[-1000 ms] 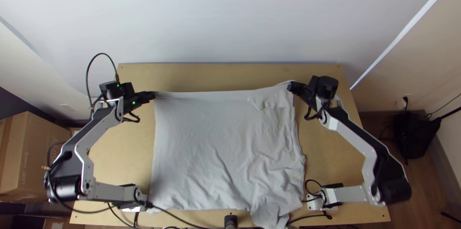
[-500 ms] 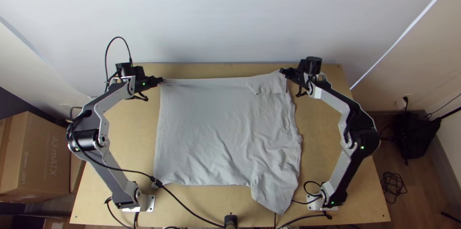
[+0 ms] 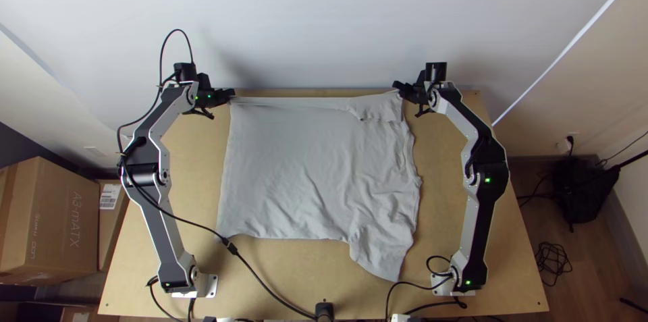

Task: Fold the t-shirt

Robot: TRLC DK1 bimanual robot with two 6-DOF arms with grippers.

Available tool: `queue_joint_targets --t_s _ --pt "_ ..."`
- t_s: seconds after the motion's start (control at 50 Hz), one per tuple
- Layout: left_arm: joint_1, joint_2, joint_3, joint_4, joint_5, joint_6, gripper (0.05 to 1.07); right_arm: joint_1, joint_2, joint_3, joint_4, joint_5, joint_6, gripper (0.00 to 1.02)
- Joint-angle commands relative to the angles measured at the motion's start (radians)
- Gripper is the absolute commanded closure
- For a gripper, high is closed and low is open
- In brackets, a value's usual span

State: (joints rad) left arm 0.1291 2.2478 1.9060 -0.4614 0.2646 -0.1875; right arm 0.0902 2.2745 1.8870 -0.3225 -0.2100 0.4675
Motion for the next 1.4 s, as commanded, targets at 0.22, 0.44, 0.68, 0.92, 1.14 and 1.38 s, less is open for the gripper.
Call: queue_joint_targets --t_s 0.22,0.44,0.68,0.92,1.14,1.38 --pt "0.024 -0.056 0.024 -0.120 -0.008 -0.029 1.05 -0.027 -0.081 0.064 -0.173 -0.003 0.030 1.00" --pt "0.027 -0.191 -0.157 -0.083 0.016 -0.021 1.05 -0.027 -0.190 -0.042 -0.204 -0.015 0.020 1.00" --pt "0.033 -0.332 -0.380 0.007 0.027 -0.021 1.05 -0.024 -0.297 -0.203 -0.204 -0.019 0.016 1.00" --pt "0.033 -0.430 -0.553 0.078 0.028 -0.023 1.05 -0.015 -0.389 -0.359 -0.184 -0.022 0.016 1.00" --pt "0.026 -0.479 -0.641 0.106 0.028 -0.023 1.05 -0.006 -0.480 -0.531 -0.128 -0.022 0.016 1.00" --pt "0.021 -0.499 -0.714 0.136 0.028 -0.024 1.05 0.006 -0.540 -0.690 -0.073 -0.022 0.016 1.00"
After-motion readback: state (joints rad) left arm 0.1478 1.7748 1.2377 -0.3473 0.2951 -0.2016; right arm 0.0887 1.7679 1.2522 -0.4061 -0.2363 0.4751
